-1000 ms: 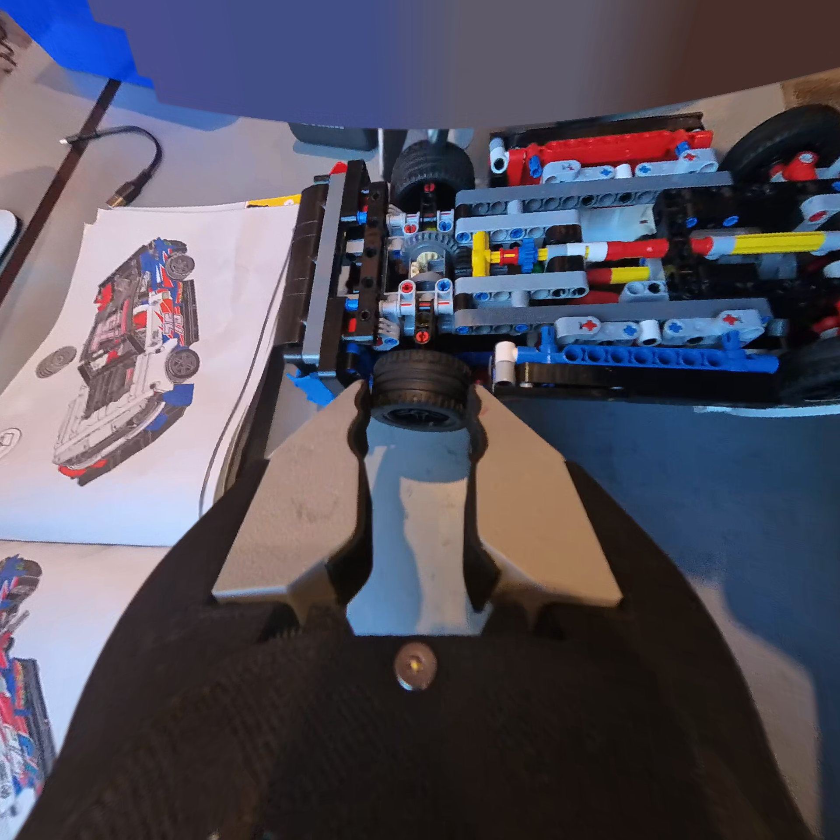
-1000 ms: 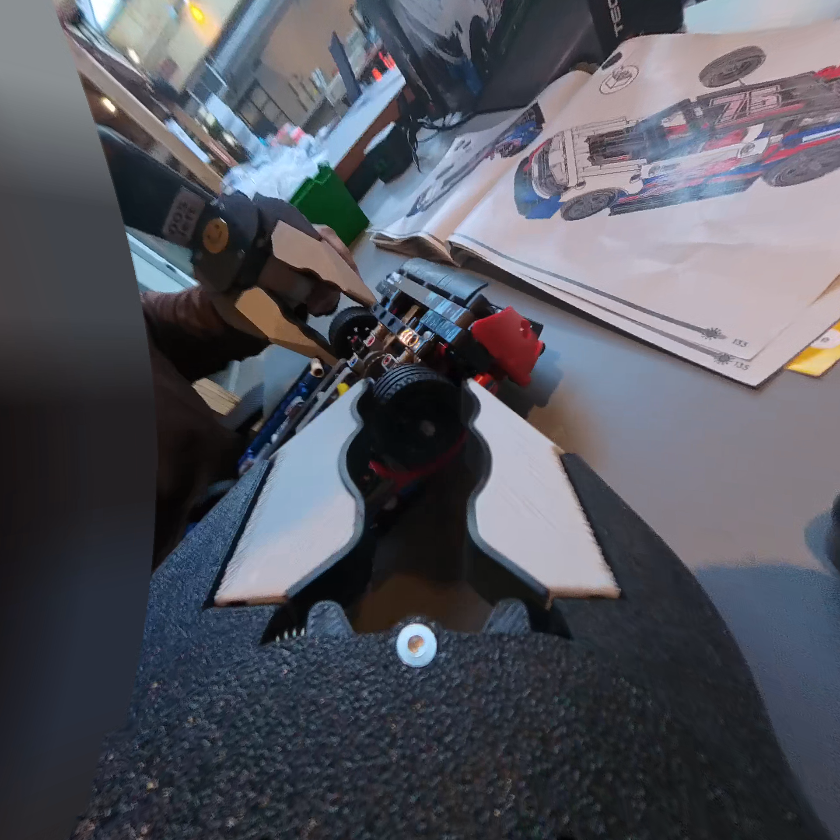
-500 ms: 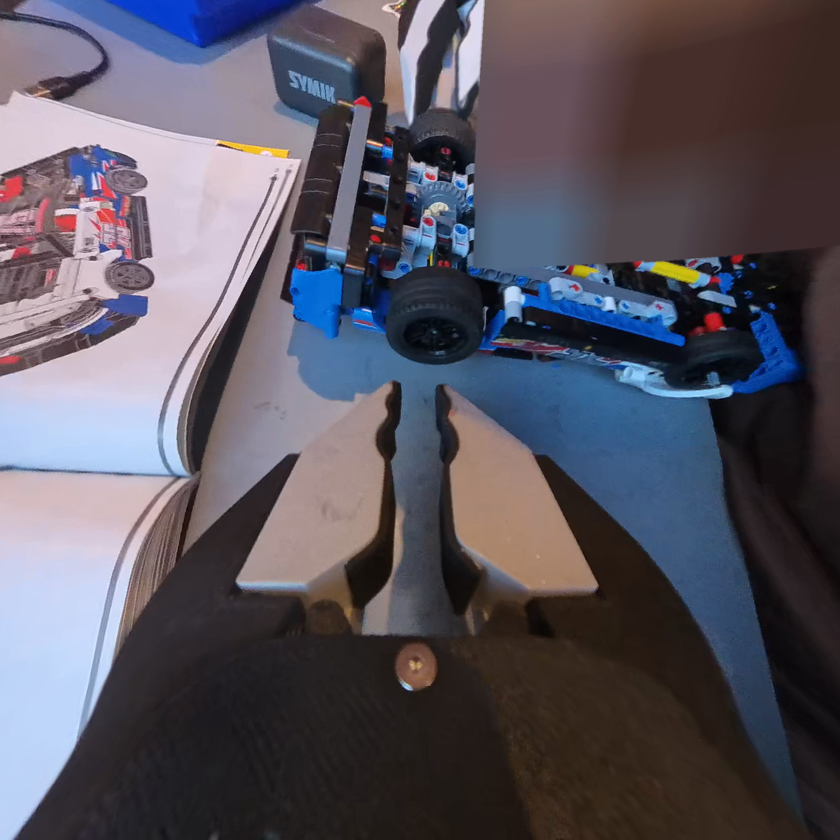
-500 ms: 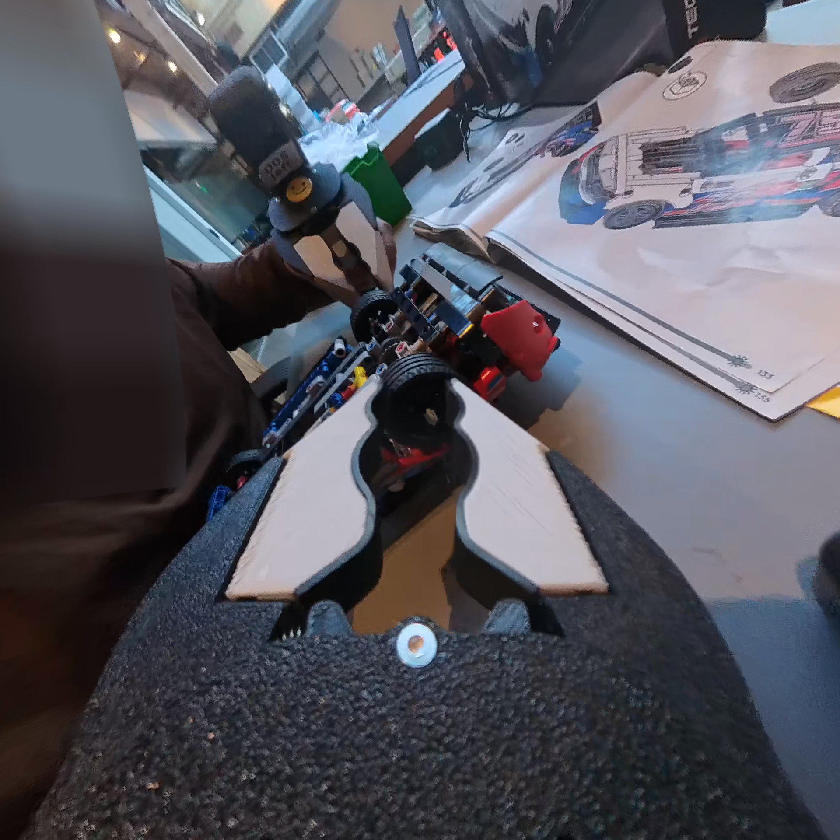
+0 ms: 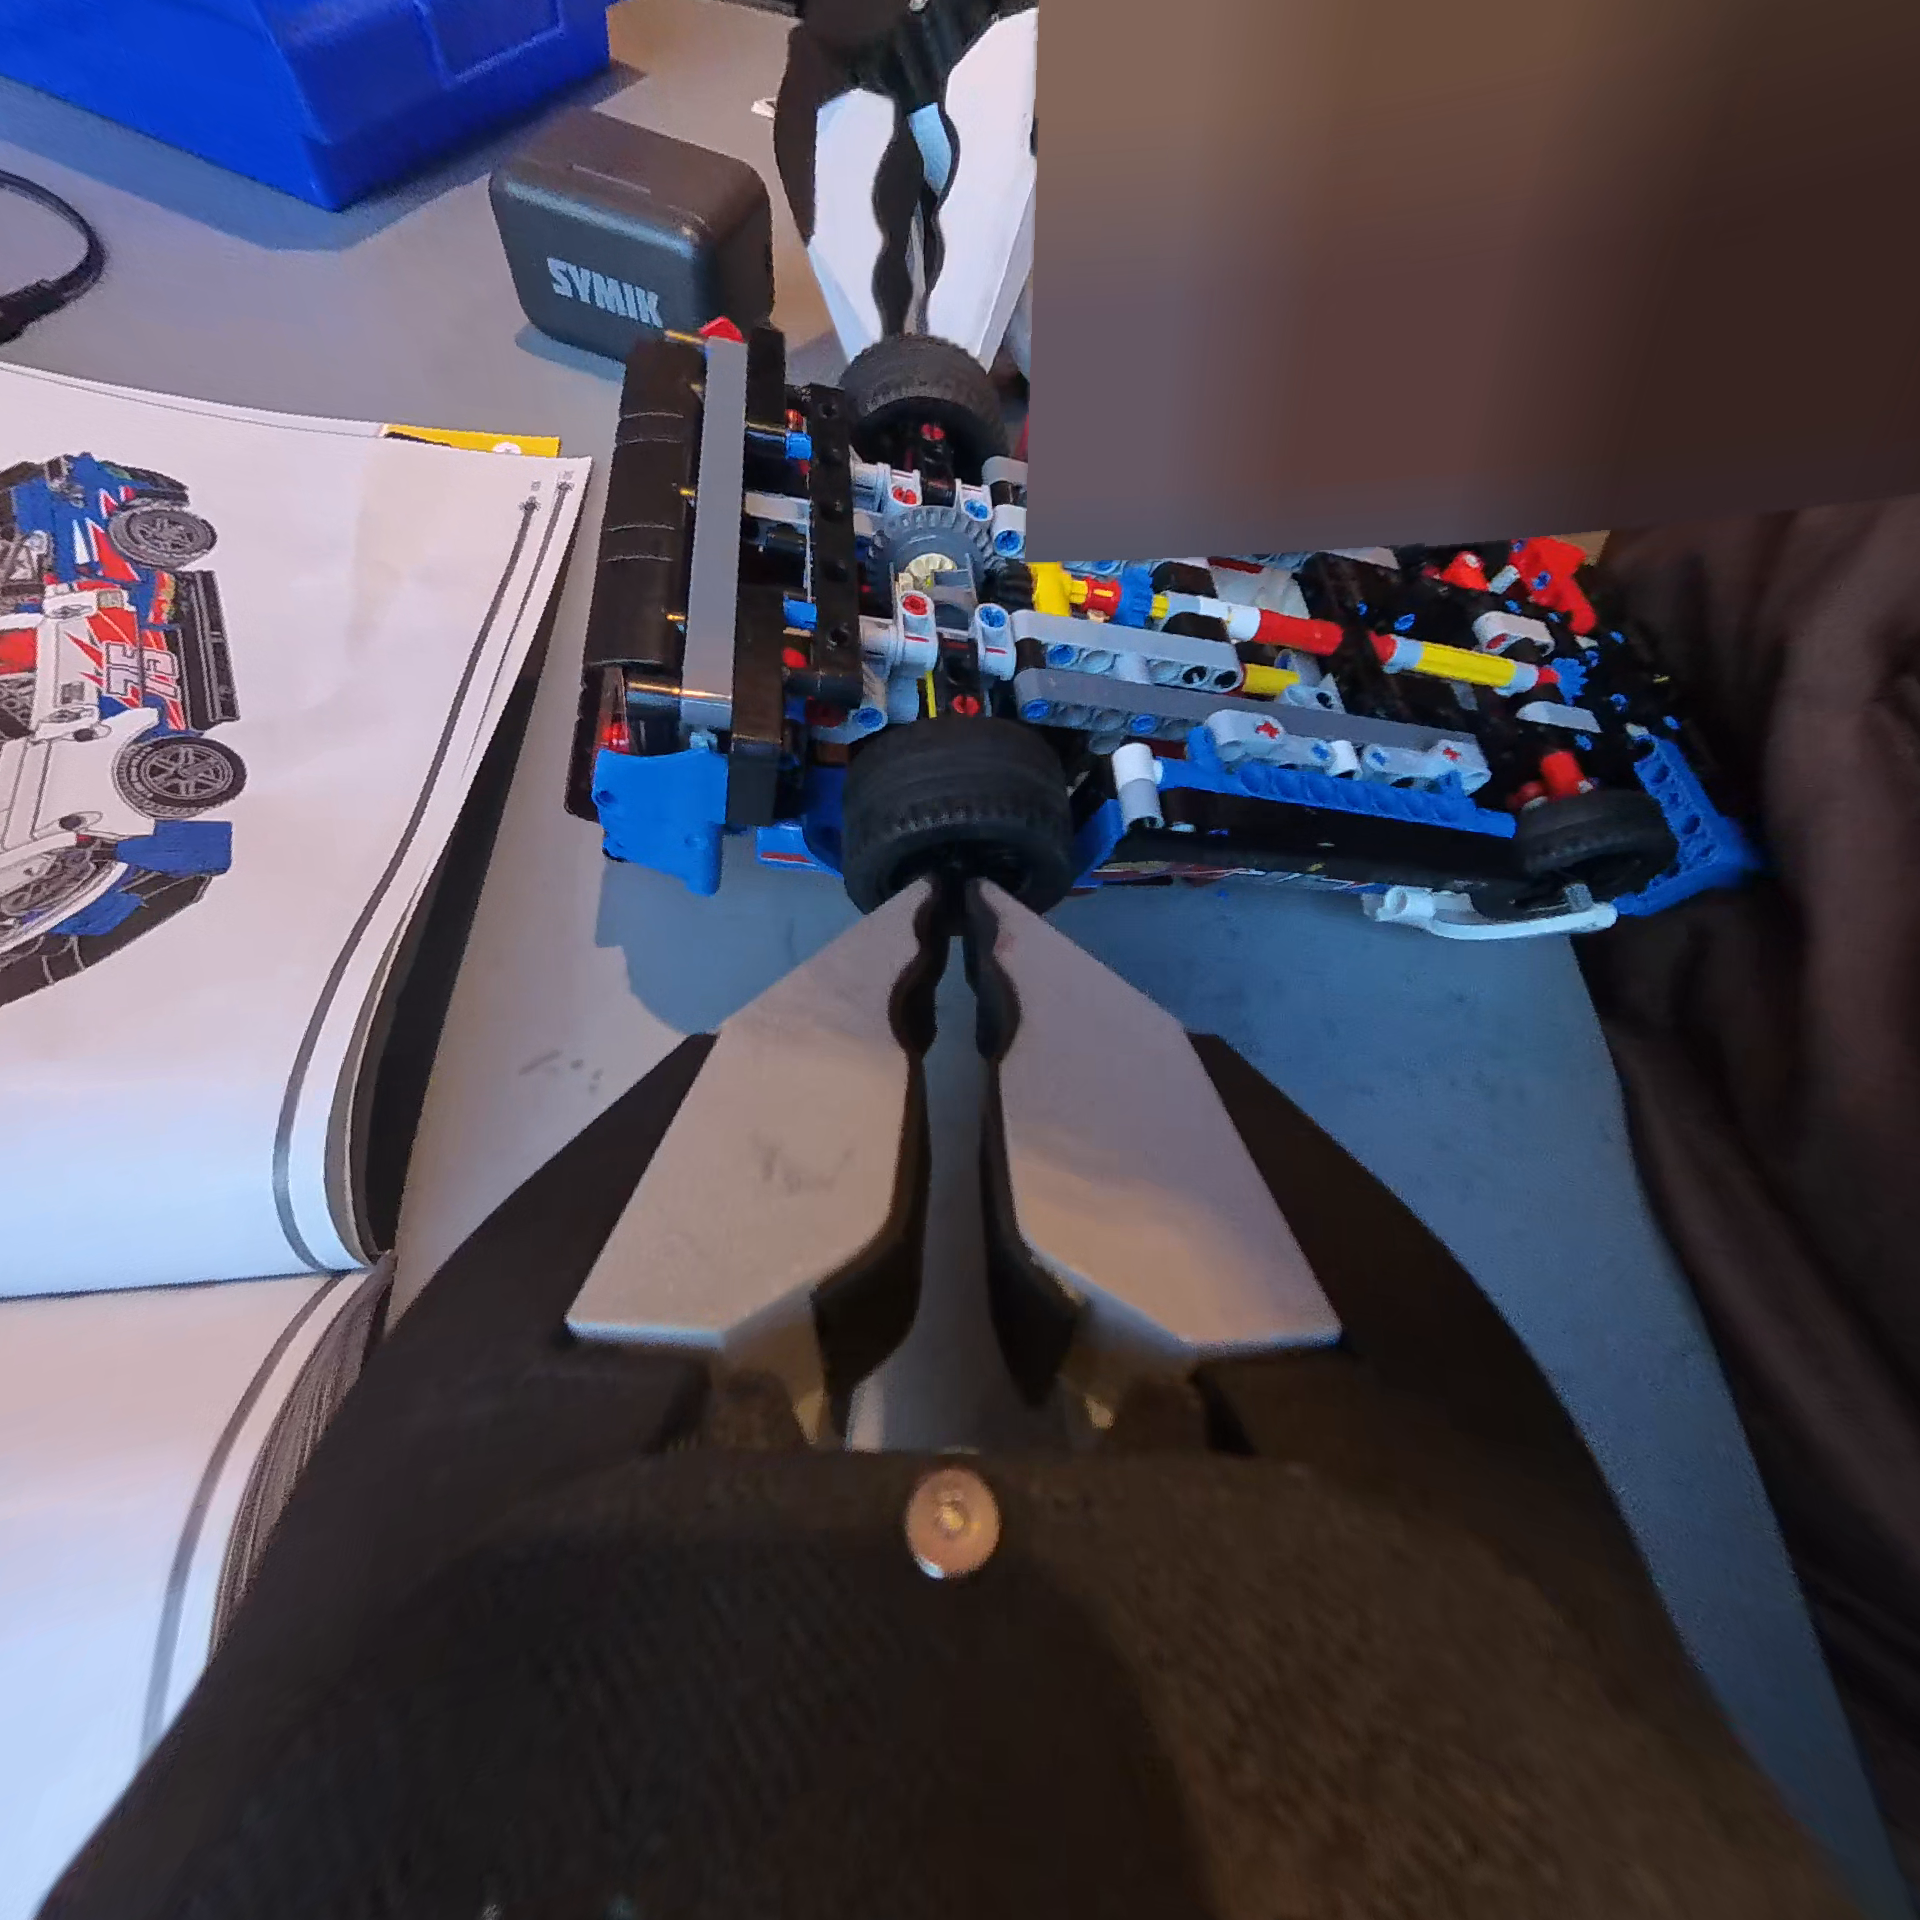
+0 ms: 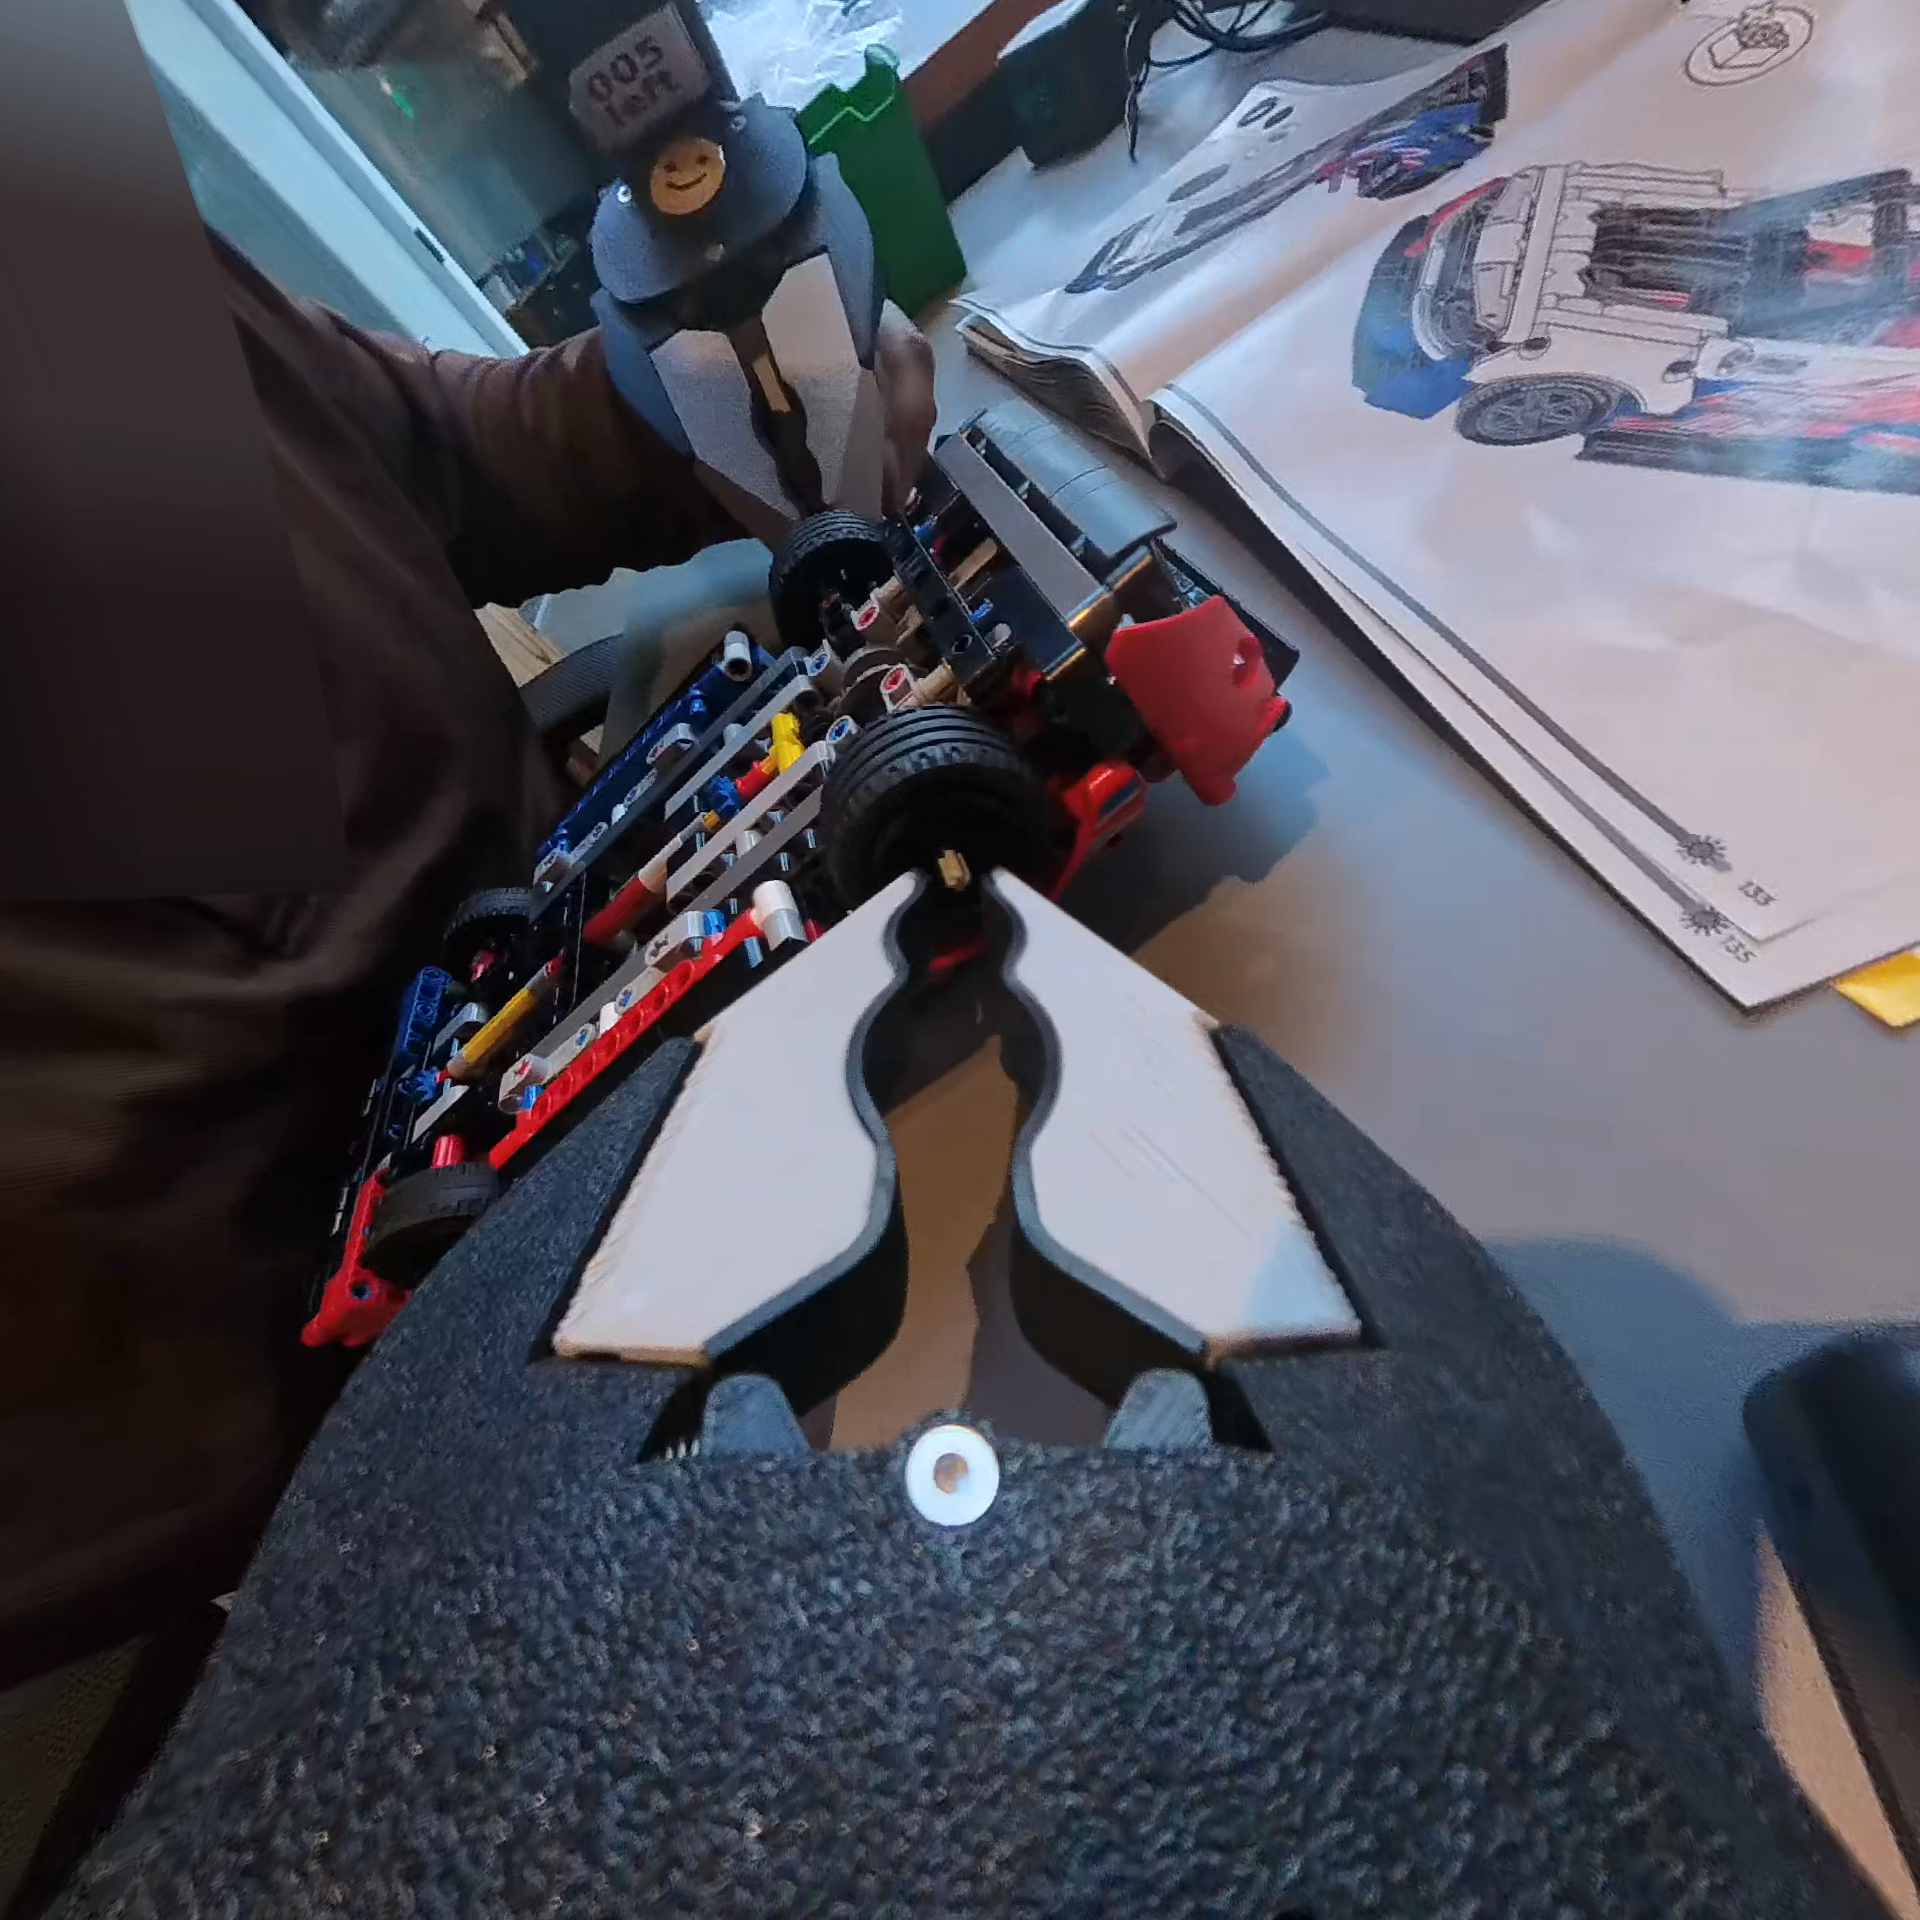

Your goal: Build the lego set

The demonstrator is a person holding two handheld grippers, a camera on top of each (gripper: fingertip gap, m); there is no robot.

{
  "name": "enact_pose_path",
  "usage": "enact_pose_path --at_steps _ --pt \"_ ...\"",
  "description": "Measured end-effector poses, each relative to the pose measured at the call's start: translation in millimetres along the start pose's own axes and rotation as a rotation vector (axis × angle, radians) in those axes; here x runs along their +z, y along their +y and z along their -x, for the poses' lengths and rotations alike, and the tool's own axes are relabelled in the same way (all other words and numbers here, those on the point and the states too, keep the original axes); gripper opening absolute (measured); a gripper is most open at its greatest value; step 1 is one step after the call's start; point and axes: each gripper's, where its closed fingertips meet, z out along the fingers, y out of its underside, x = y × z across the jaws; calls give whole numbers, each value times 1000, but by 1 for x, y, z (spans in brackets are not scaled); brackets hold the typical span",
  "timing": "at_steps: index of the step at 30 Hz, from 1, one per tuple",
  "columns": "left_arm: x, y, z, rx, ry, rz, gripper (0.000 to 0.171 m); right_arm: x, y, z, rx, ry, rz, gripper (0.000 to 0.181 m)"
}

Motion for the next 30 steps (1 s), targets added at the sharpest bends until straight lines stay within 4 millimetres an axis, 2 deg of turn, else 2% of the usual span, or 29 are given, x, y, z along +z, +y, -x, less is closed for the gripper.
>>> enact_pose_path --at_steps 6,10,17,22,25,28,30 --pt "-1 1 -2 10 20 40 0 2 -1 1 -35 -10 13 1" --pt "1 5 -7 46 -10 143 0 6 1 6 -13 -30 11 0" --pt "7 4 -8 21 -27 261 0 5 3 2 -96 69 42 0" --pt "5 6 -5 -51 -53 223 0 4 4 -3 -85 94 52 0" --pt "-1 14 -7 -110 -65 205 27 4 3 -1 -86 70 41 0" --pt "-2 11 -5 -54 -93 175 30 4 2 0 -117 75 44 0" --pt "1 8 -6 -30 -93 171 25 5 2 0 -109 72 39 0"
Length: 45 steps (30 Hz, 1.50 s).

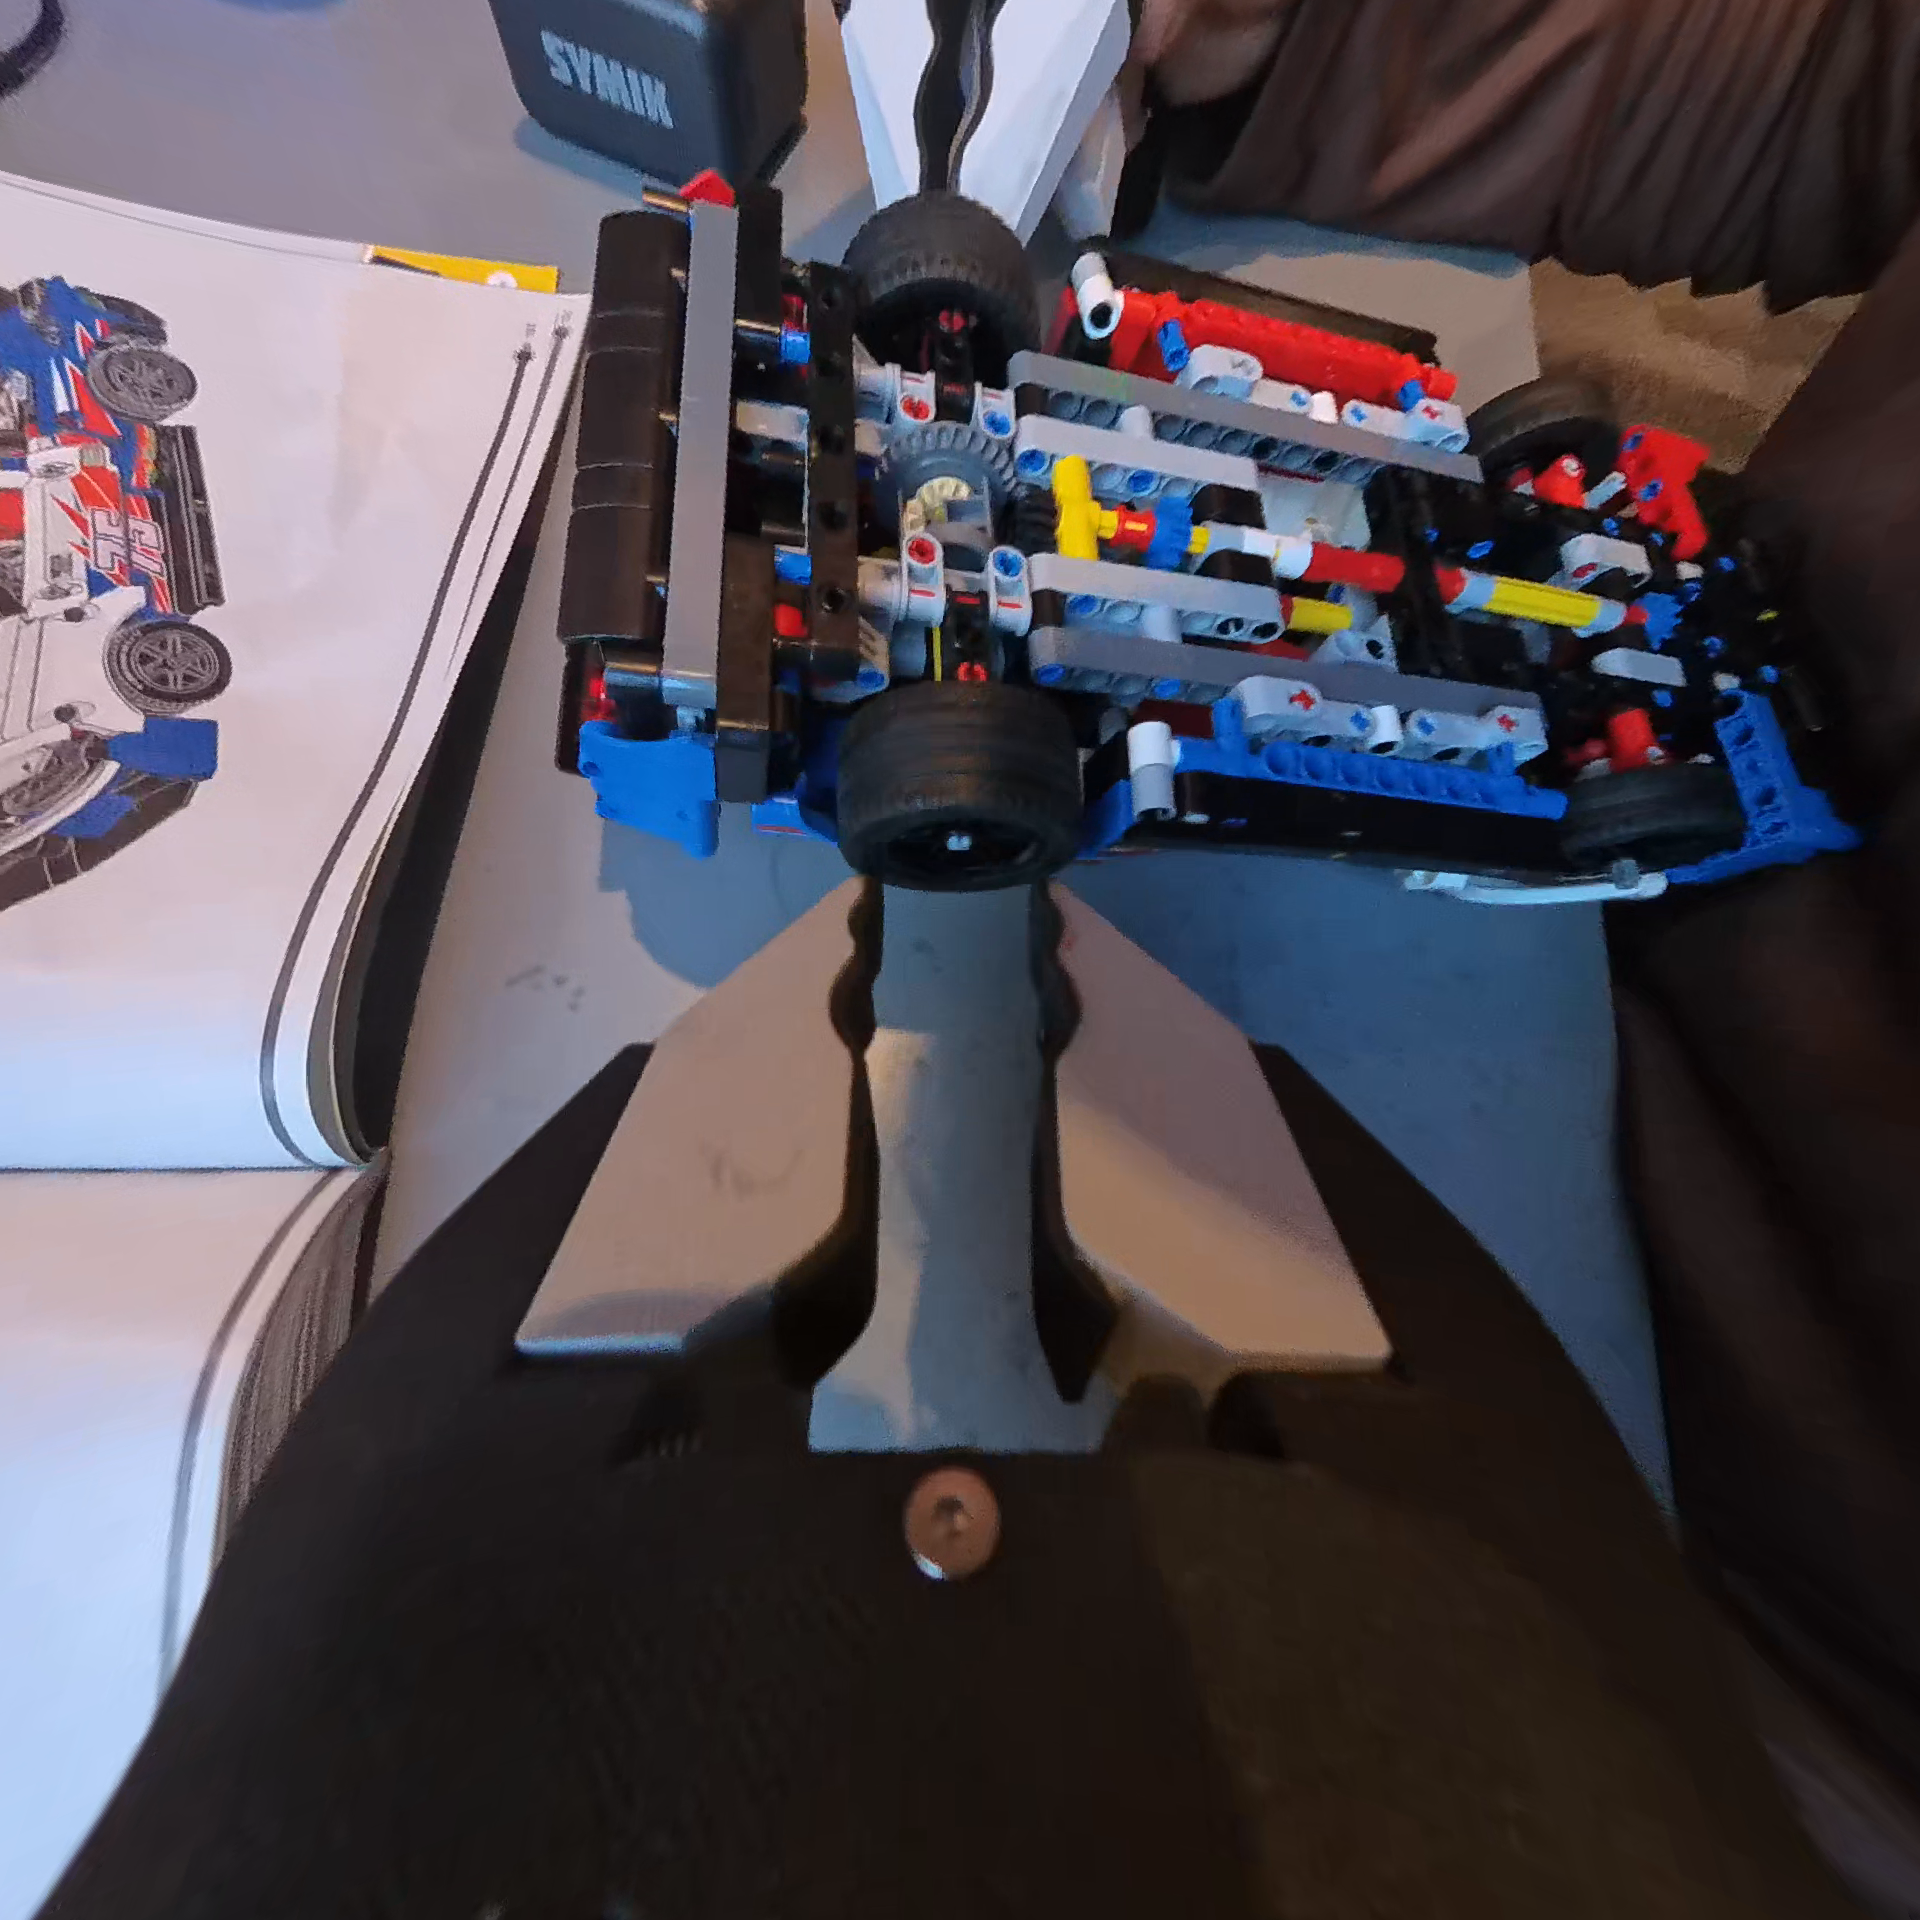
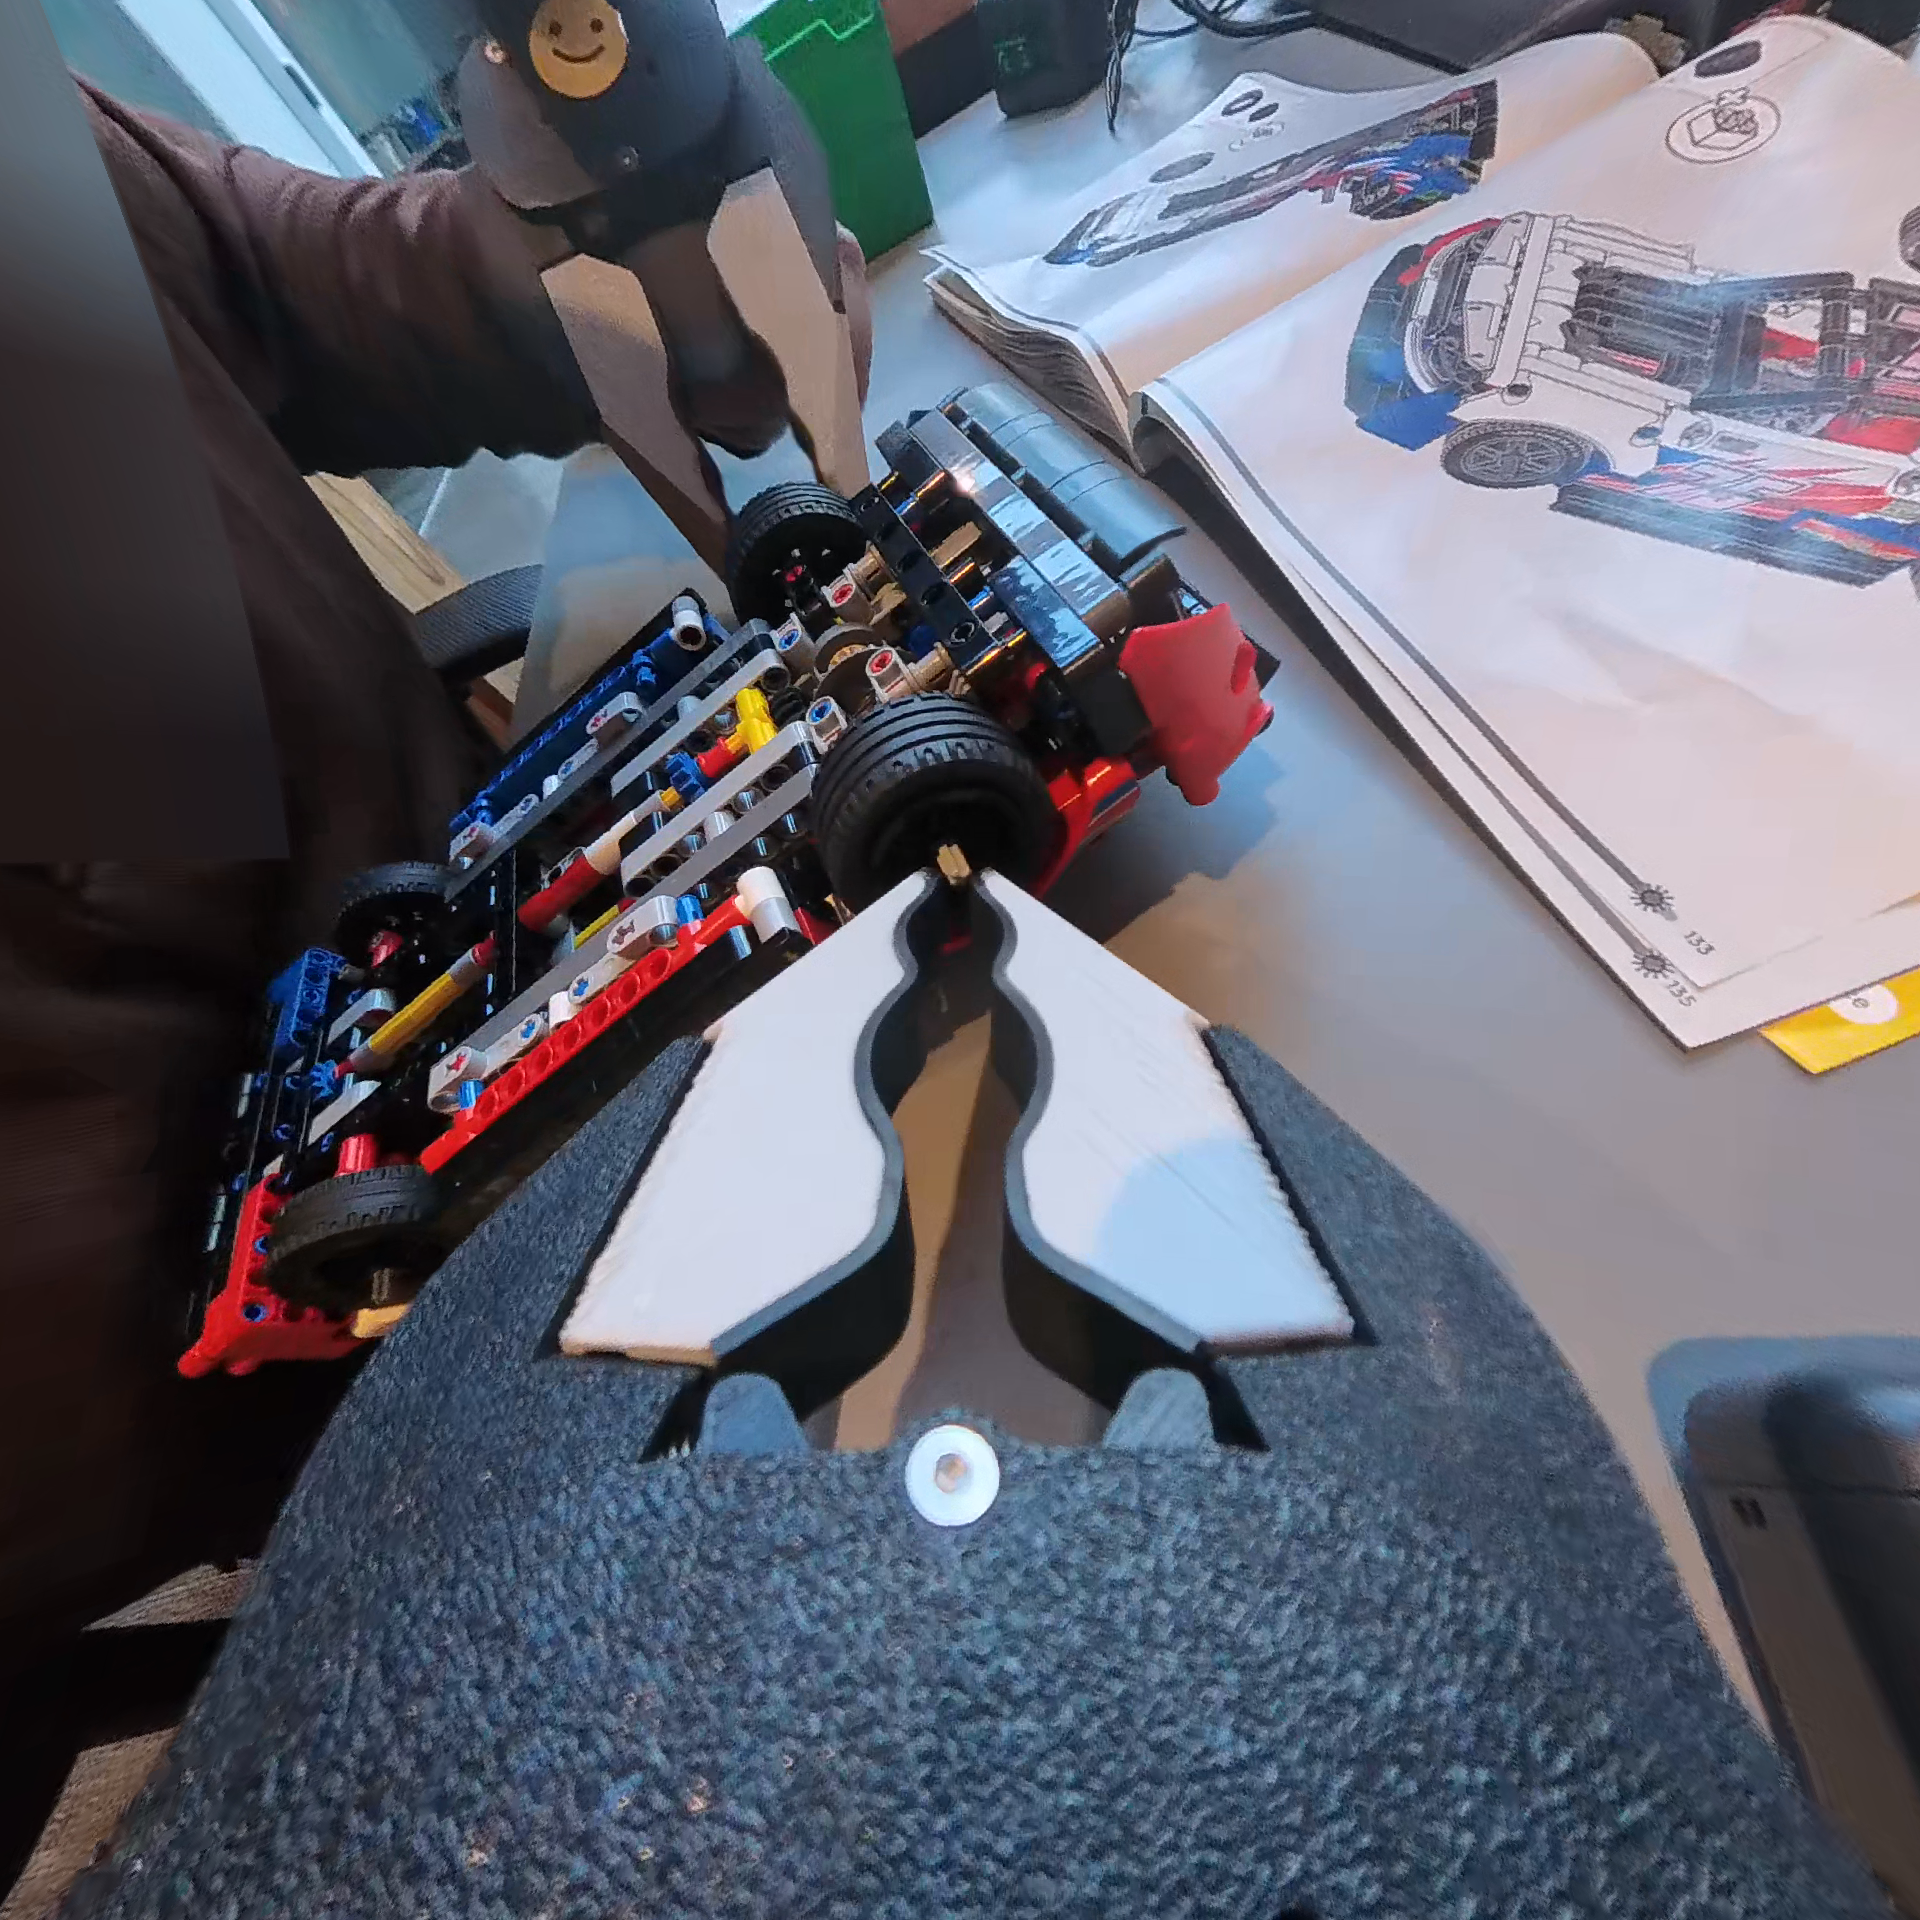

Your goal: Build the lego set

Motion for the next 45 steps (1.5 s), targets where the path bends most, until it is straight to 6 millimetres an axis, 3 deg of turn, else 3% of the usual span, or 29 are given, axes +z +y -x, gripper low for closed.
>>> enact_pose_path --at_steps 10,11,14,16,22,26,28,31,34,38,42,45 --pt "9 -1 -4 -15 13 139 19 4 2 4 -2 -12 6 0" --pt "8 0 -3 -5 -3 182 10 5 2 4 -12 -4 11 0" --pt "8 2 -1 3 -2 234 8 5 2 1 -39 22 38 0" --pt "9 4 3 -16 0 228 8 5 3 -2 16 -2 24 0" --pt "-14 12 9 -105 -51 103 32 -22 -5 -13 50 70 -78 10" --pt "-25 17 5 -318 50 -68 38 -35 -10 -11 243 42 -146 34" --pt "-29 29 2 -420 101 -95 49 -39 2 -10 268 107 -111 37" --pt "-40 41 -4 -428 74 -171 47 -48 18 16 338 134 -86 44" --pt "-48 38 2 -447 28 -222 75 -53 29 54 426 127 -99 53" --pt "-42 -9 24 -326 40 -223 87 -49 47 97 517 178 -85 69" --pt "-24 -62 54 -223 73 -138 83 -50 58 146 588 247 -141 73" --pt "-3 -79 62 -211 171 -18 80 -44 80 186 624 311 -106 66"
